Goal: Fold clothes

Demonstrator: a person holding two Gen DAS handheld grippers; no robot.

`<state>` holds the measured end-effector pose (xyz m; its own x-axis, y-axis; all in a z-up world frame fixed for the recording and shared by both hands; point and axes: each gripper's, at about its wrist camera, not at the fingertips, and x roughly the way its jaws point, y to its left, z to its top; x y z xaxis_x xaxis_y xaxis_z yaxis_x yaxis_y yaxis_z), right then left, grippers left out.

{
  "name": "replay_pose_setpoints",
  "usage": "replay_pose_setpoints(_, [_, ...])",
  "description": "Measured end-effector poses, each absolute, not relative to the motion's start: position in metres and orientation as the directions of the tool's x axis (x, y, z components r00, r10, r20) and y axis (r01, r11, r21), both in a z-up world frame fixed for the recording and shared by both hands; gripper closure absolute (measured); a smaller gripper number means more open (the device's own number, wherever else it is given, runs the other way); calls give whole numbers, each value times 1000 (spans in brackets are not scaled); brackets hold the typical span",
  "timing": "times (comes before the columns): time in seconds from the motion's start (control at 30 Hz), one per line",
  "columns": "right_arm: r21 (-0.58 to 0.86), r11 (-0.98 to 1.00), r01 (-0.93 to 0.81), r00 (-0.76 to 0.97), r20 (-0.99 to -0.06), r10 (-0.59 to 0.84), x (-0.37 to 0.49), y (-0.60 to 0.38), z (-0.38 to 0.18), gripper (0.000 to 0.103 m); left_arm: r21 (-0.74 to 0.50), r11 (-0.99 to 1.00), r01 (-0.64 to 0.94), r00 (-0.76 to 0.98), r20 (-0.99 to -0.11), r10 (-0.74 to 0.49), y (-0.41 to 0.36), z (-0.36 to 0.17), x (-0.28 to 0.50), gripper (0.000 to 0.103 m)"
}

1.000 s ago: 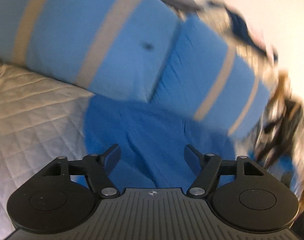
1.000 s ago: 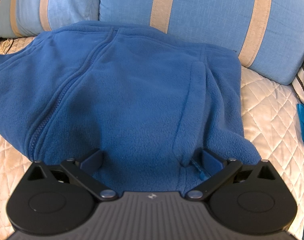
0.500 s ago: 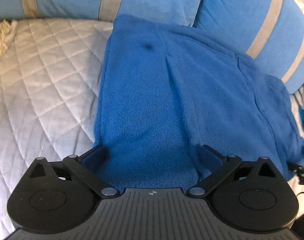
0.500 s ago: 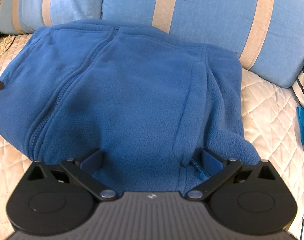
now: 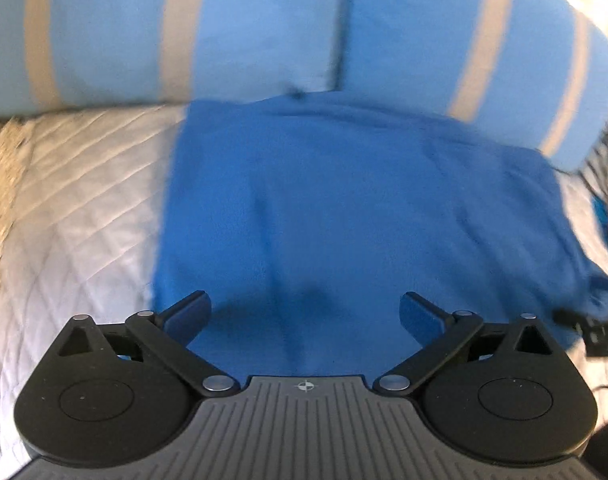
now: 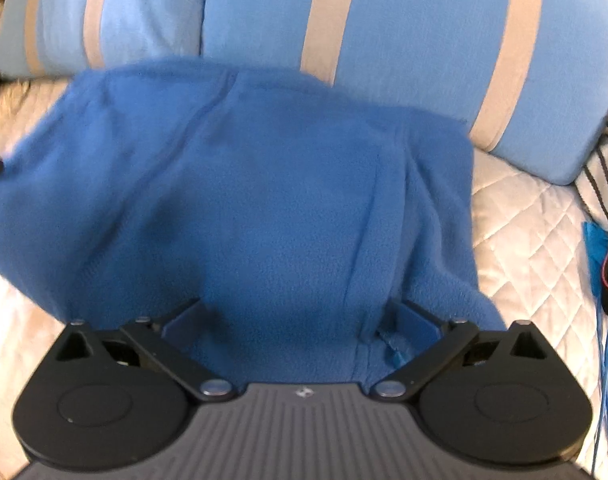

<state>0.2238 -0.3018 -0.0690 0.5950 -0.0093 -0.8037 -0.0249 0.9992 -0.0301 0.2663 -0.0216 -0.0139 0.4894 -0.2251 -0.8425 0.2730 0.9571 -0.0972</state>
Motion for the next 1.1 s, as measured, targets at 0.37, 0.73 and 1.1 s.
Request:
replay_pose_setpoints(0.37, [-44,999,22,585,-810,-49,241,-285,-92,1,4,959,283,469,-873,-134,-59,-78,274,0])
replay_pose_setpoints(0.73, [-83,995,56,632,-769,-100,233,-276,-100,1,-45,950,309,512,-834,-206,-50,-69,267,0])
replay_pose_setpoints(1.1, [24,998,66,560,-828,-16,228,-329,-78,1,-250,926,284,493,-790,-364,18,-30,283,0])
